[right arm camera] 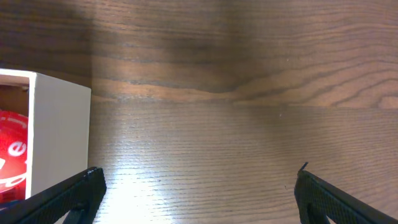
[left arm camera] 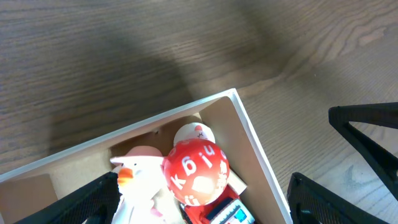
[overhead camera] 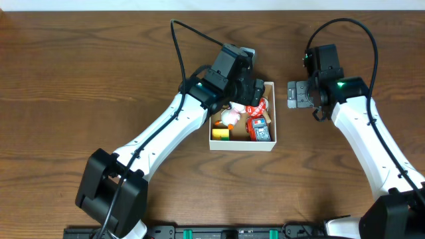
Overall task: Pack container
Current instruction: 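Lift the left gripper away from the box to the left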
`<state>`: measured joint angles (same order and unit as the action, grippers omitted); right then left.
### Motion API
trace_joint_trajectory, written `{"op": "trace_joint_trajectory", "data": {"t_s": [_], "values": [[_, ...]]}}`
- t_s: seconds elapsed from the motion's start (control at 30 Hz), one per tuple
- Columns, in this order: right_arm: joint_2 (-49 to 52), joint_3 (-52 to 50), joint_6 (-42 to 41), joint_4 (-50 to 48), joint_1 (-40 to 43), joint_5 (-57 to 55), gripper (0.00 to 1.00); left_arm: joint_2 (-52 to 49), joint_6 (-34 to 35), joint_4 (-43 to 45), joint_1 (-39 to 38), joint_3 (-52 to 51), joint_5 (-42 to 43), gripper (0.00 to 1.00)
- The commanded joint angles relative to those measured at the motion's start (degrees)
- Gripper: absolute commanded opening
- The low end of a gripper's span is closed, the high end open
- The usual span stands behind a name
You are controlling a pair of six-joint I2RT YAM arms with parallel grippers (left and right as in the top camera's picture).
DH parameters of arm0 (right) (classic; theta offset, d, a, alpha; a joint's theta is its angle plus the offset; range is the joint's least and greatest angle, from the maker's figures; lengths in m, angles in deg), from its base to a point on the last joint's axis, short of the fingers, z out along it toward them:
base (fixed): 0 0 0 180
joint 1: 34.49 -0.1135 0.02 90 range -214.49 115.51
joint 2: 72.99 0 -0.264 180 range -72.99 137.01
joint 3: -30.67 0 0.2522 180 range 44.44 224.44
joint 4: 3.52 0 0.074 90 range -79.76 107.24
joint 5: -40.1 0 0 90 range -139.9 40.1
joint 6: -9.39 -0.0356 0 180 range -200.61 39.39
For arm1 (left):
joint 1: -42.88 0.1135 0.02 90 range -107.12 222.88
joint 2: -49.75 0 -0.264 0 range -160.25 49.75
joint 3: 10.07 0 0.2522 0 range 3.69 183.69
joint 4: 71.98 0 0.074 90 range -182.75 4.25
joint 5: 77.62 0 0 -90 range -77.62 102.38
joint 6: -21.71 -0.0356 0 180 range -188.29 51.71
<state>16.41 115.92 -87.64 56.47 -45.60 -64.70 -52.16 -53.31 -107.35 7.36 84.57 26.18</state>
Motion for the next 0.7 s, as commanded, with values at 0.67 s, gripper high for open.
{"op": "trace_joint_trajectory", "data": {"t_s": [0.67], "values": [[-0.5, 0.3, -0.7, 0.0, 0.2, -0.2, 0.99, 1.7, -0.3, 1.1, 22.3, 0.6, -6.8, 0.98]]}}
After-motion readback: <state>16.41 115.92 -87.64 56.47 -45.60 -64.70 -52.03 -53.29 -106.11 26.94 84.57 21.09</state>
